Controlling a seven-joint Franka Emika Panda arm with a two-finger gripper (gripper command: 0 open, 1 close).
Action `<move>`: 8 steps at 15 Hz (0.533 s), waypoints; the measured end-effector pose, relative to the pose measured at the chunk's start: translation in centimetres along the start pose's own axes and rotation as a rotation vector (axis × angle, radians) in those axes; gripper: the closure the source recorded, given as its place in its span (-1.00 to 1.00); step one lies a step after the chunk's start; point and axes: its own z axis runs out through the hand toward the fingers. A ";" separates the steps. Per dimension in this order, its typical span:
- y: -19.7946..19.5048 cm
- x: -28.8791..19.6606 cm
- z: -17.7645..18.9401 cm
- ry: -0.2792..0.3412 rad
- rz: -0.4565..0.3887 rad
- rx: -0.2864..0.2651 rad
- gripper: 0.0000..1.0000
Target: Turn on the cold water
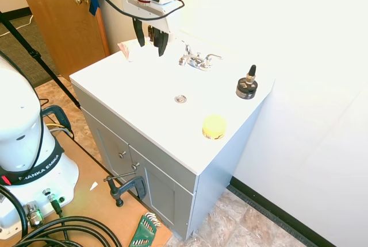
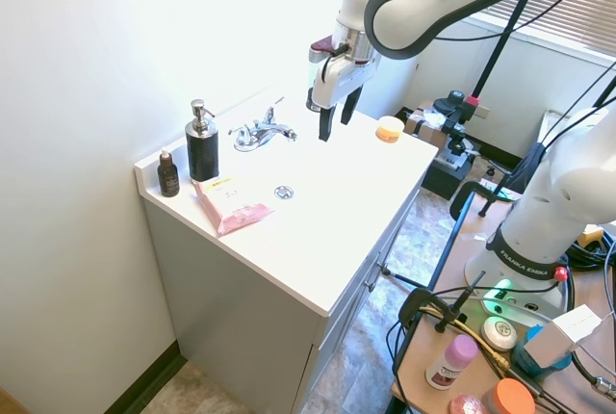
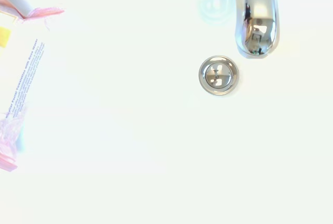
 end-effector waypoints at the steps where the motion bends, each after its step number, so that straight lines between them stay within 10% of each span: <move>1: 0.0 0.0 0.0 0.000 0.000 0.000 -1.00; 8: -4.0 5.3 -1.4 0.171 0.247 0.067 -1.00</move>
